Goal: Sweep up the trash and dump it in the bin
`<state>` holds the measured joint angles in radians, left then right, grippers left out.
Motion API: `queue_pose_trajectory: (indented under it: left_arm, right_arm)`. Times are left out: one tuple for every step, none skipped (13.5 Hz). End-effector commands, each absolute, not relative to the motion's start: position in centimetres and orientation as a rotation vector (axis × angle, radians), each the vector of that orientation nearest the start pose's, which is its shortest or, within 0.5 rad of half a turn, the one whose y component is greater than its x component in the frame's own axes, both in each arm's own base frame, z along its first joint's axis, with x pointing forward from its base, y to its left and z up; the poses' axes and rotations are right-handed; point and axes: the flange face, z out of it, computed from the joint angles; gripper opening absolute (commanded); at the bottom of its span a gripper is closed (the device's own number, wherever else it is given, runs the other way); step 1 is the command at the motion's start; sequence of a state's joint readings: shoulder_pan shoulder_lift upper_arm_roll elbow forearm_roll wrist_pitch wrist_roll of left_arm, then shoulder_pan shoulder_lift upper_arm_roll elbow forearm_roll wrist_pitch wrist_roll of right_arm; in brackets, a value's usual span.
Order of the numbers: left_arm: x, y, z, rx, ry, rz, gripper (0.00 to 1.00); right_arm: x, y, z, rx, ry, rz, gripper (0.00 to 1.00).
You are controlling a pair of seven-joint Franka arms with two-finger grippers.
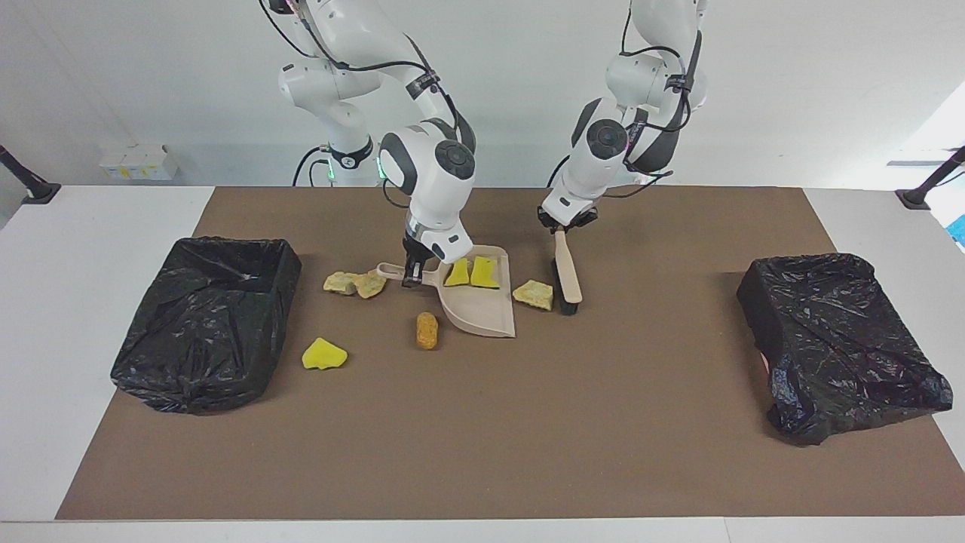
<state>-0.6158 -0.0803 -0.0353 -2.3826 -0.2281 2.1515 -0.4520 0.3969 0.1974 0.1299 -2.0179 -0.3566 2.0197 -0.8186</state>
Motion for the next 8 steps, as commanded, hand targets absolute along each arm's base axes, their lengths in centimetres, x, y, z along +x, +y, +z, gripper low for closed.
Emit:
queue_pose_trajectory:
  left_arm:
    - [35.5, -32.8, 34.4, -3.239, 0.208, 0.314, 0.00]
    - [35.0, -33.8, 34.2, -3.261, 0.194, 0.346, 0.00]
    - [34.4, -34.6, 34.4, -3.283, 0.192, 0.363, 0.00]
    - [33.7, -35.7, 34.7, -3.292, 0.214, 0.368, 0.00]
    - [33.3, -36.8, 35.3, -3.300, 0.235, 0.356, 0.00]
    - [33.4, -37.7, 36.1, -3.309, 0.256, 0.347, 0.00]
    - [33.7, -38.2, 36.2, -3.306, 0.259, 0.355, 0.00]
    - [33.7, -38.3, 36.5, -3.306, 0.264, 0.360, 0.00]
  right_arm:
    - [49.5, 28.7, 33.3, -2.482, -2.308, 0.378, 0.00]
    - [49.5, 28.9, 33.3, -2.486, -2.301, 0.372, 0.00]
    - [49.5, 28.9, 33.3, -2.486, -2.298, 0.369, 0.00]
    - [49.5, 28.9, 33.3, -2.488, -2.294, 0.368, 0.00]
    - [49.5, 28.9, 33.3, -2.488, -2.294, 0.368, 0.00]
    - [49.7, 29.0, 33.5, -2.488, -2.296, 0.361, 0.00]
    - [50.0, 29.0, 33.6, -2.493, -2.291, 0.354, 0.00]
    - [50.3, 28.7, 33.8, -2.496, -2.286, 0.349, 0.00]
